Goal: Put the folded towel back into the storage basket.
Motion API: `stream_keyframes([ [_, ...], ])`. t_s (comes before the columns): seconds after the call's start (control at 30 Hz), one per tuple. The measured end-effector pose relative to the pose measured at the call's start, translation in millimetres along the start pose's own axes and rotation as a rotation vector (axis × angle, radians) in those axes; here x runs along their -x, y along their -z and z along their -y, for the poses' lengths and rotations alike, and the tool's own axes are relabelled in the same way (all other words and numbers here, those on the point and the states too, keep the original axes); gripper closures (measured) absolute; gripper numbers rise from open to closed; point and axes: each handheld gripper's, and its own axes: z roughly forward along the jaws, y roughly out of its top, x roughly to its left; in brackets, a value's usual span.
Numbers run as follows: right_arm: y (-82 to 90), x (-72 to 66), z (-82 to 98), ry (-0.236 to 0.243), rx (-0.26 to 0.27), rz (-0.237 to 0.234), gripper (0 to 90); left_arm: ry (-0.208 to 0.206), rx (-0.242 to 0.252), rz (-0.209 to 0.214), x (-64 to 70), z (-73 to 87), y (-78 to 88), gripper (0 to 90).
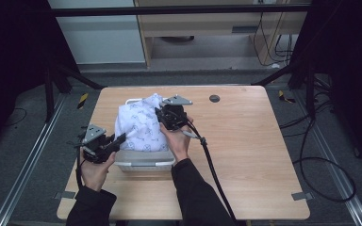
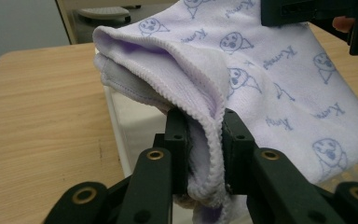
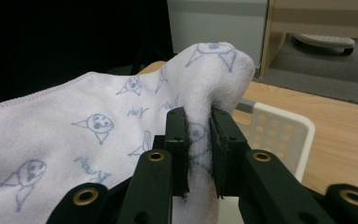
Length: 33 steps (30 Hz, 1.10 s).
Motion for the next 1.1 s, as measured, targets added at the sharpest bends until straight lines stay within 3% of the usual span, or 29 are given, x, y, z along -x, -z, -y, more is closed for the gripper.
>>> stream_keyframes([
  [0.4, -16.3, 12.2, 24.5, -0.025, -0.063, 0.018, 78.3, -0.024, -0.071, -0.012, 1.2, 13.6, -22.6, 74.9],
  [0.77, -25.7, 15.4, 34.3, -0.012, -0.092, 0.032, 77.9, -0.031, -0.112, -0.032, 2.7, 21.8, -37.1, 74.7],
  [1.0, -33.1, 17.8, 42.5, -0.006, -0.137, 0.039, 76.9, -0.026, -0.148, -0.033, 2.3, 26.1, -44.9, 74.2],
  [1.1, -36.6, 19.4, 46.5, 0.019, -0.177, 0.048, 73.5, -0.025, -0.172, -0.043, 3.0, 28.4, -49.0, 70.3],
])
